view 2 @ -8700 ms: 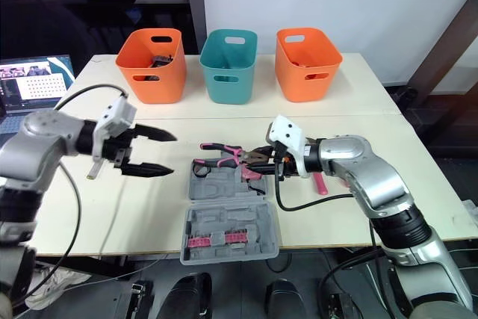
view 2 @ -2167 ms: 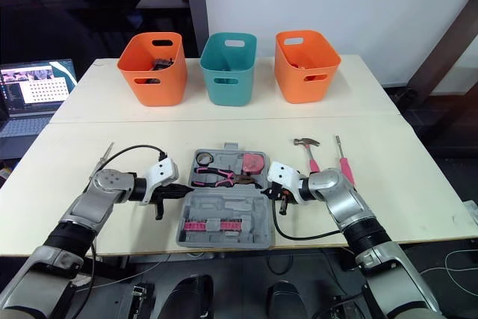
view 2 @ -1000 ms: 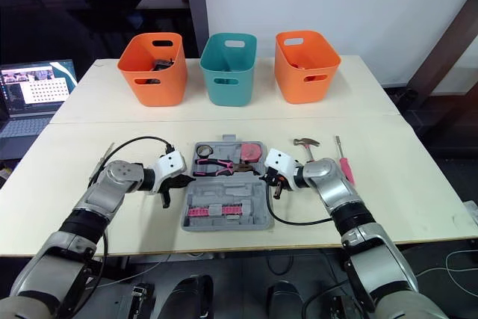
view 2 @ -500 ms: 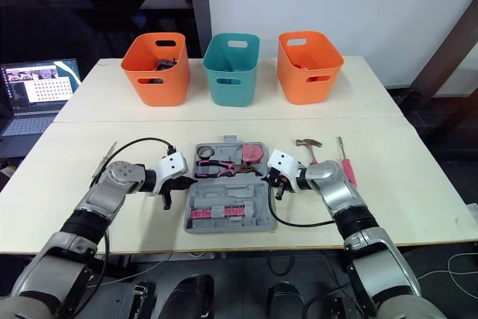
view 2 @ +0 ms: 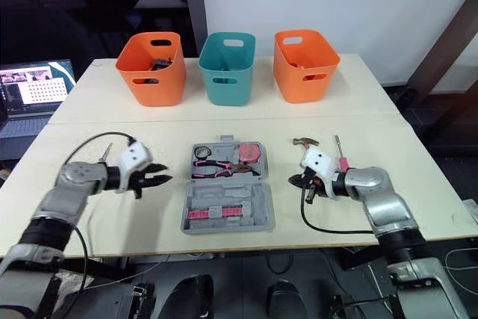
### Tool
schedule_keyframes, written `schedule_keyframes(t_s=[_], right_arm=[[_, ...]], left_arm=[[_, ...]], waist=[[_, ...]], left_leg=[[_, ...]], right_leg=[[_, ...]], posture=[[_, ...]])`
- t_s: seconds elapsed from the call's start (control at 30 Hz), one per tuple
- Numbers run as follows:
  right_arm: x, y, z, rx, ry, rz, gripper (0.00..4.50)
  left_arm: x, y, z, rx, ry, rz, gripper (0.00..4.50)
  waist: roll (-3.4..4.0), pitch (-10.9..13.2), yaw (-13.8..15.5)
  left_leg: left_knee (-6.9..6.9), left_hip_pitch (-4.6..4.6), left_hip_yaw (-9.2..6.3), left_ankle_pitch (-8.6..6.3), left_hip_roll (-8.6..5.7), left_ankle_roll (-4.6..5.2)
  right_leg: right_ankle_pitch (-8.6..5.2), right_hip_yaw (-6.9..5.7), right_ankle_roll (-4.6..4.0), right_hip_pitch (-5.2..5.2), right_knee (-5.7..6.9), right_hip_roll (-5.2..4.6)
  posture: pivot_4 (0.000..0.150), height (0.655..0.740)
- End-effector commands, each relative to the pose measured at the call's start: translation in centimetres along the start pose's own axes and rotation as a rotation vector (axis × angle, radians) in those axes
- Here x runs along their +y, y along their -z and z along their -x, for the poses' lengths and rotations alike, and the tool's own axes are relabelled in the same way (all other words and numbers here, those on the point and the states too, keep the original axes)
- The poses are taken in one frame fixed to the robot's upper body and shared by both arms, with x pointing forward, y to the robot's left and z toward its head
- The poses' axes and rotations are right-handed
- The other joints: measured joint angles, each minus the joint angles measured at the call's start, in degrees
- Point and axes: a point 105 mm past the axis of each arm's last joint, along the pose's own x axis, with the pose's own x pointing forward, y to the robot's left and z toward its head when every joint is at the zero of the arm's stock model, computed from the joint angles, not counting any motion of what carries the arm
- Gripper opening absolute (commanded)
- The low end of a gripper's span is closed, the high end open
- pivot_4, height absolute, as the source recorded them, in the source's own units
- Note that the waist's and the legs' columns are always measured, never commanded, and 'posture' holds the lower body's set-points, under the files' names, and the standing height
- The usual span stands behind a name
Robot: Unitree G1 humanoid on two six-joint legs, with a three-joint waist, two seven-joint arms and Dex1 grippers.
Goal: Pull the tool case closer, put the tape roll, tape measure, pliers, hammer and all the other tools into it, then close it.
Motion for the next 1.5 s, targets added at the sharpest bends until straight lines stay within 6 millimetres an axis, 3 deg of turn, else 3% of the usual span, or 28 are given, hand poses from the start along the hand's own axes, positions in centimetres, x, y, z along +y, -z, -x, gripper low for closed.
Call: schedule_keyframes(t_s=[0.03,0.07,0.1,0.2,0.37,0.5,0.63,1.03,1.17,1.37,1.5], right_arm=[[0.3,-1.6,3.1,-0.086,0.079,-0.010,1.83],[0.5,-1.6,3.9,-0.098,0.106,-0.023,2.28],[0.8,-1.5,5.0,-0.123,0.150,-0.050,2.81],[1.6,-0.7,7.5,-0.156,0.255,-0.122,4.43],[3.2,1.5,10.5,-0.176,0.398,-0.232,4.43],[4.1,3.0,11.8,-0.164,0.476,-0.260,4.43],[3.8,2.9,11.5,-0.183,0.504,-0.244,4.43],[2.7,-3.1,8.0,-0.266,0.296,-0.148,4.43],[3.8,-5.9,5.9,-0.229,0.104,-0.080,4.43],[5.3,-9.3,3.5,-0.196,-0.119,0.024,4.43],[6.5,-11.3,2.3,-0.194,-0.273,0.105,4.43]], left_arm=[[1.1,-0.4,3.4,-0.096,-0.107,0.028,3.86],[1.3,0.0,4.3,-0.109,-0.133,0.041,4.37],[1.3,0.5,5.6,-0.122,-0.166,0.053,4.50],[1.0,2.0,8.0,-0.133,-0.228,0.080,4.50],[1.2,5.5,11.1,-0.071,-0.373,0.110,4.50],[1.4,5.5,11.7,-0.109,-0.402,0.142,4.50],[1.3,5.4,11.7,-0.118,-0.406,0.160,4.50],[-1.3,3.8,11.2,-0.210,-0.449,0.208,4.50],[-2.1,2.6,11.4,-0.235,-0.474,0.223,4.50],[-4.3,2.7,11.8,-0.206,-0.548,0.284,4.50],[-4.8,4.1,13.9,-0.168,-0.760,0.355,4.50]], waist=[[0.00,0.00,0.18],[0.00,0.00,0.25],[0.00,0.00,0.28],[0.00,0.00,0.34],[-0.03,-0.01,0.46],[-0.03,-0.02,0.34],[-0.02,-0.02,0.11],[-0.04,-0.01,0.12],[-0.04,-0.01,0.29],[-0.09,0.03,0.00],[-0.13,0.04,0.02]], left_leg=[[0.01,0.02,0.00,0.00,0.00,0.00],[0.01,0.01,0.00,0.00,0.00,0.00],[0.01,0.01,0.00,-0.01,0.00,-0.01],[-0.01,-0.01,0.00,-0.02,0.00,-0.02],[0.01,0.03,0.01,-0.12,0.00,-0.18],[0.00,0.01,0.03,-0.14,0.00,-0.21],[-0.02,0.01,0.04,-0.14,0.00,-0.21],[-0.03,-0.01,0.04,-0.08,0.01,-0.10],[-0.03,-0.02,0.03,-0.08,0.00,-0.10],[-0.03,-0.05,0.07,-0.06,0.00,-0.03],[0.01,-0.07,0.07,-0.06,0.00,-0.03]], right_leg=[[-0.01,0.00,-0.02,0.04,-0.01,0.00],[-0.05,0.00,-0.10,0.02,-0.05,-0.01],[-0.10,0.00,-0.18,0.03,-0.06,-0.02],[-0.13,-0.01,-0.24,0.01,-0.11,-0.06],[-0.15,-0.05,-0.27,-0.12,-0.27,-0.16],[-0.15,-0.05,-0.28,-0.20,-0.28,-0.20],[-0.14,-0.03,-0.29,-0.24,-0.28,-0.21],[-0.14,-0.01,-0.30,-0.27,-0.26,-0.21],[-0.14,-0.02,-0.32,-0.27,-0.29,-0.22],[-0.14,0.02,-0.32,-0.34,-0.30,-0.23],[-0.14,0.02,-0.32,-0.36,-0.30,-0.24]], posture=[[0.150,0.7400],[0.150,0.7400],[0.150,0.7400],[0.150,0.7400],[0.150,0.7400],[0.150,0.7400],[0.150,0.7400],[0.150,0.7400],[0.150,0.7400],[0.150,0.7400],[0.150,0.7400]])
